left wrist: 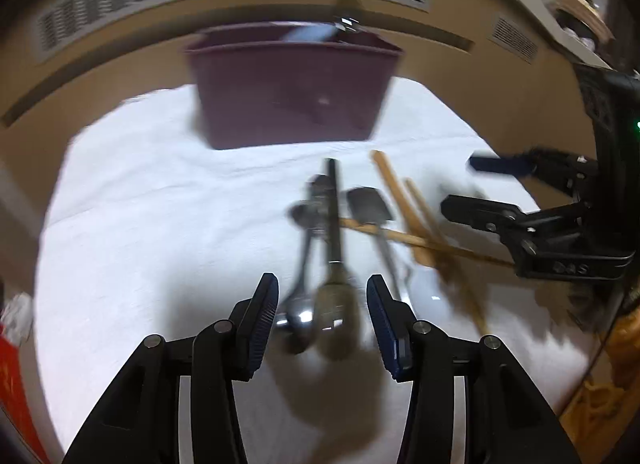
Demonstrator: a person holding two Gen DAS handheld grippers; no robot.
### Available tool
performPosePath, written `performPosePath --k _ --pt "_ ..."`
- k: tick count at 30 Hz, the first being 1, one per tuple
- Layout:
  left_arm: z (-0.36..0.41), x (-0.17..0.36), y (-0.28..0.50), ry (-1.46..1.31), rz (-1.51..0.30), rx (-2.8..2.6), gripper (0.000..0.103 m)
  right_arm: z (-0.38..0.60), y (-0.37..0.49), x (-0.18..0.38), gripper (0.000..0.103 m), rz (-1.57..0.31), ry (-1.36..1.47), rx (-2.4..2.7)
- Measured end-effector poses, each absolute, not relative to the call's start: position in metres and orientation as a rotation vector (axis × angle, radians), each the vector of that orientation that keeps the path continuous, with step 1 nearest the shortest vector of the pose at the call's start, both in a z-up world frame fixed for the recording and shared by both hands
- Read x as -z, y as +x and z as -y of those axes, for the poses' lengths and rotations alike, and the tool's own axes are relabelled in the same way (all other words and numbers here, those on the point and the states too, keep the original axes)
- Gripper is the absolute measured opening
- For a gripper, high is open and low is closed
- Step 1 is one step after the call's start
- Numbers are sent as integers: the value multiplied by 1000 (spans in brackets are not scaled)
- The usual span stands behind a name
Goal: Organize utensils
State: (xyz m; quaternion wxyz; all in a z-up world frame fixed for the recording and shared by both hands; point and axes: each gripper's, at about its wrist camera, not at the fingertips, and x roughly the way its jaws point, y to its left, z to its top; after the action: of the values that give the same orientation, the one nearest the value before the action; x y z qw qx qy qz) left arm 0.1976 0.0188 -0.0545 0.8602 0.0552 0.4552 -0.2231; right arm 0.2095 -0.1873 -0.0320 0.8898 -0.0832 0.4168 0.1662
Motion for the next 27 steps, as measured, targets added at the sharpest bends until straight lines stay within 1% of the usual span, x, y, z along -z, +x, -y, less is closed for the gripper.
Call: performPosePath --k 1,2,3,4,7,8,10,16,17,19,20,22,24,27 --pt "-24 53 196 107 -943 441 48 180 215 35 55 -896 -151 -364" --pt "-30 52 195 100 -933 416 50 173 220 38 44 -926 -129 -378" --pt "-36 50 194 99 -911 368 54 167 225 41 38 -956 -104 -385" --pt "-38 50 194 100 -894 333 59 158 232 45 36 -993 -72 -386" --pt "-56 45 192 94 -822 217 67 137 245 55 35 -1055 -49 -330" --pt "-61 45 192 81 -808 203 68 133 248 58 35 -1067 -47 -304" --pt "-78 43 192 34 -789 196 75 125 254 61 35 -1096 -18 -252" --pt "-90 47 193 -10 -786 231 76 103 262 66 36 -1135 -37 -182" --pt "-91 48 192 -14 -788 237 76 100 263 66 37 -1134 -50 -176" --pt "-95 51 193 -29 -797 241 76 94 265 67 44 -1143 -85 -172" --pt "-95 52 193 -34 -802 237 76 91 267 72 46 -1163 -103 -165" --pt "-96 54 194 -41 -812 232 76 87 267 72 46 -1148 -123 -154" --pt "-97 54 193 -46 -823 230 76 85 267 70 32 -1143 -134 -184" --pt "-95 54 188 -28 -834 242 76 89 262 67 30 -1135 -131 -216"
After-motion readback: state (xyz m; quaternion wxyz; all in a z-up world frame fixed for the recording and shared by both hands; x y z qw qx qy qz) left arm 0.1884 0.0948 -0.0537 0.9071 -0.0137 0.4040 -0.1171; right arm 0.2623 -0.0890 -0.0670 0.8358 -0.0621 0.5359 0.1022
